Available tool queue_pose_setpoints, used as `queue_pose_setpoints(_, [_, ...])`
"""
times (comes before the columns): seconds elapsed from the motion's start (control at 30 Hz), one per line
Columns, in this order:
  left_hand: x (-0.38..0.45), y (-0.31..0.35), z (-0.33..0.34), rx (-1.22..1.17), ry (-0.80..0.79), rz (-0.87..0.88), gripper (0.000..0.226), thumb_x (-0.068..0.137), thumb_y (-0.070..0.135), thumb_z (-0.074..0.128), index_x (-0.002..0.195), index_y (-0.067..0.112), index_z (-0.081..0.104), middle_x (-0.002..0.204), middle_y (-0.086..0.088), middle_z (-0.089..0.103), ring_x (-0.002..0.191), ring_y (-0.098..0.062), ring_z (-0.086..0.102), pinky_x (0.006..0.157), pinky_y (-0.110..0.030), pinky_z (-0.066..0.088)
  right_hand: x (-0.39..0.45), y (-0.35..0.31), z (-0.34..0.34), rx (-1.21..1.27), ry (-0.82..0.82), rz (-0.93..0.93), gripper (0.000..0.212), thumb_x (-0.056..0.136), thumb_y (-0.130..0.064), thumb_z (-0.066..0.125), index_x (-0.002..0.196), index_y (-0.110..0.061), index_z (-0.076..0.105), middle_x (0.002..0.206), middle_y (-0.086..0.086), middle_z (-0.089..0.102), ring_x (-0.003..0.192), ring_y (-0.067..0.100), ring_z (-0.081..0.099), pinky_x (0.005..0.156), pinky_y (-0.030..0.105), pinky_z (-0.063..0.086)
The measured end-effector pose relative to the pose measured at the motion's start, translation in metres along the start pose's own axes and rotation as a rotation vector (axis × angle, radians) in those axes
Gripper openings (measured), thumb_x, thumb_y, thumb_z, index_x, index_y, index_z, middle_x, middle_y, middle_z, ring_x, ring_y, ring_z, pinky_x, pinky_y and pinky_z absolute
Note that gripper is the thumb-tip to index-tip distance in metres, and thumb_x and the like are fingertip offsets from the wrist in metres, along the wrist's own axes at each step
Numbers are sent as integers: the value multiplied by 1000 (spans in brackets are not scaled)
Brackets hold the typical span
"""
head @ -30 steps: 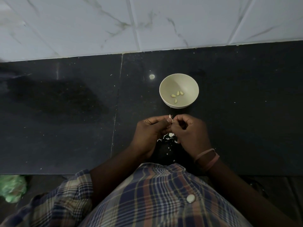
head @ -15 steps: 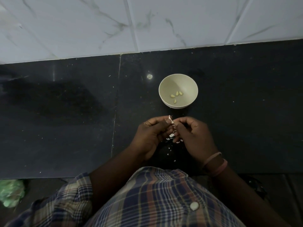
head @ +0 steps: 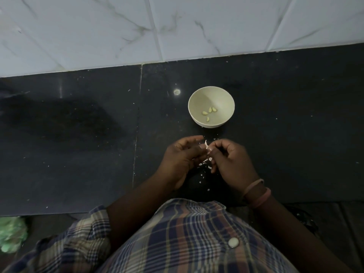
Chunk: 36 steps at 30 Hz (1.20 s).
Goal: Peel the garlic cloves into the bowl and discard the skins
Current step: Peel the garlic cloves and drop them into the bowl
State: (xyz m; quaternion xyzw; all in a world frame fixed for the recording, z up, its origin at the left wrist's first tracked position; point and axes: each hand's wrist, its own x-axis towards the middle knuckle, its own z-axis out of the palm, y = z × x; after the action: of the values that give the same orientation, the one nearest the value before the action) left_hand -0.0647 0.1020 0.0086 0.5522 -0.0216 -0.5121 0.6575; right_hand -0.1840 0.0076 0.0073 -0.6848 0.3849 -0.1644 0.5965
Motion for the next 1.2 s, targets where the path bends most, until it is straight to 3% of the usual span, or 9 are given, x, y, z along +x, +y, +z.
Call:
queue_pose_setpoints(0.1, [-1,-5,4,100,50,145,14,88,-2,69,96,7,75,92,-14,77,88,-25,74,81,-32,58,2,4,1,-44,12,-17,10,98,-16,62,90,-13,68,70,-2,66,54,10,61,57,28,50])
queue_pose_setpoints(0.27, [-6,-8,7,306,36,255,20,86,0,74,103,8,77,98,-9,79,95,-22,74,86,-31,58,4,7,-1,-39,-17,-28,8,97,-19,62,91,-19,68,70,-8,66,62,9,61,63,30,47])
queue_pose_setpoints(0.4, [-8,-13,9,74,69,197,16,89,-5,66,100,3,74,100,-17,77,96,-27,74,85,-30,58,3,6,3,-1,-27,-10,9,99,-18,59,94,-15,66,75,1,68,58,10,60,56,25,47])
queue_pose_setpoints(0.53, [-12,-15,9,-97,96,111,15,92,-7,60,97,3,70,91,-12,78,83,-17,75,74,-22,59,1,5,7,47,-18,5,9,100,-15,57,94,-13,64,71,2,66,52,8,58,50,21,46])
queue_pose_setpoints(0.67, [-13,-15,6,-132,128,83,14,93,-6,60,95,3,70,86,-10,77,77,-15,74,71,-20,59,-1,7,12,32,12,7,9,99,-16,58,93,-13,63,66,-4,64,54,6,59,53,21,46])
queue_pose_setpoints(0.83, [-13,-13,-2,-146,173,110,14,94,-5,59,96,2,70,79,-5,75,74,-12,72,69,-19,58,4,12,4,68,120,30,6,96,-14,62,91,-11,65,77,8,68,60,20,65,59,33,54])
queue_pose_setpoints(0.97, [-14,-14,-4,-146,147,106,16,95,-2,58,97,4,72,83,-8,74,74,-12,71,68,-21,58,1,6,5,118,83,3,12,92,0,66,96,-8,73,87,7,75,71,22,73,60,25,57])
queue_pose_setpoints(1.1, [-13,-14,-5,-141,122,114,17,96,-1,58,101,6,73,82,-7,74,73,-11,70,69,-25,61,-1,1,8,151,68,-6,24,93,5,56,104,-8,73,97,8,76,87,20,75,69,35,63])
queue_pose_setpoints(1.2, [-13,-15,-7,-122,116,122,19,95,-1,58,103,7,74,87,-8,75,77,-12,71,70,-24,60,-3,-3,10,180,37,9,12,94,-5,64,101,-7,74,92,9,75,82,23,75,66,38,63])
